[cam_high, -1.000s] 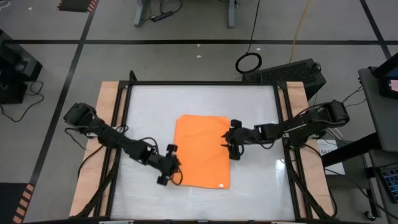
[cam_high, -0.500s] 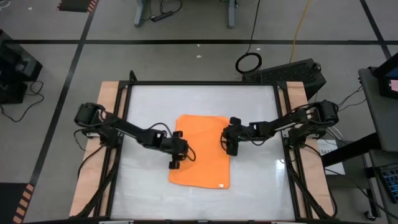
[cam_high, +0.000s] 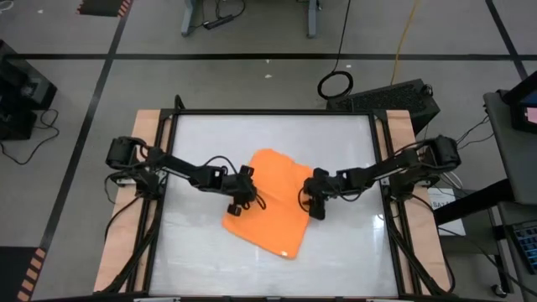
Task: Roll towel
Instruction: Fold the orange towel
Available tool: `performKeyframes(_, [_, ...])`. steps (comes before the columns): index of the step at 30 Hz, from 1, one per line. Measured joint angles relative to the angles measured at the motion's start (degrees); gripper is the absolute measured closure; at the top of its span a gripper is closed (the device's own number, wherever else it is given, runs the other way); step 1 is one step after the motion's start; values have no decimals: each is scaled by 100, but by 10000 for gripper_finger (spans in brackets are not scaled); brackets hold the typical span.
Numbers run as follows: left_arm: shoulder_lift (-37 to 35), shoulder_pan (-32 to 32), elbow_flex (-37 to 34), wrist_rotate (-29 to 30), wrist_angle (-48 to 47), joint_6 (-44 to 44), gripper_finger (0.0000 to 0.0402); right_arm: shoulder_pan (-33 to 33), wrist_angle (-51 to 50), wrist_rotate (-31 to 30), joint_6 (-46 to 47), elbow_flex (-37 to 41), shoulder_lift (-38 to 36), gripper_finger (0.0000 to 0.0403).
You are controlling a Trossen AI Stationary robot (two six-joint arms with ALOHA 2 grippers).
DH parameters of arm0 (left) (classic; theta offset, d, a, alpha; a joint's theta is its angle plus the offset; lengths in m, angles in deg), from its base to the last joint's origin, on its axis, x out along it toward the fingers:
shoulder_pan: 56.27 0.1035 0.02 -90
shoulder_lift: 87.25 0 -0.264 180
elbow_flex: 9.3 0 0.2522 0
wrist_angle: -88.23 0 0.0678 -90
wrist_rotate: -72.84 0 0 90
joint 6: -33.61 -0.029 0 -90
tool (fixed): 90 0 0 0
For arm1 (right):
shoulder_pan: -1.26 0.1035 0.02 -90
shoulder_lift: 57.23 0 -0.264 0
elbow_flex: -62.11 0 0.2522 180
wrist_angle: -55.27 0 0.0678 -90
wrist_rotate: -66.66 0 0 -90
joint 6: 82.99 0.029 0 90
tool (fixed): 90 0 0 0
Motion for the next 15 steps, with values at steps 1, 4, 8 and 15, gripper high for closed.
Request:
performKeyframes(1, [0,71,0,11,-2,-184,242,94,16,9,178,2,0,216])
performKeyframes(4, [0,277,0,27,-7,-743,242,348,83,-111,1062,6,2,215])
performKeyframes(8, [0,442,-2,284,13,-1594,242,725,215,-417,2138,19,12,216])
performKeyframes(15, [-77,321,133,1025,-105,-2588,242,1170,394,-694,2796,-32,-3,216])
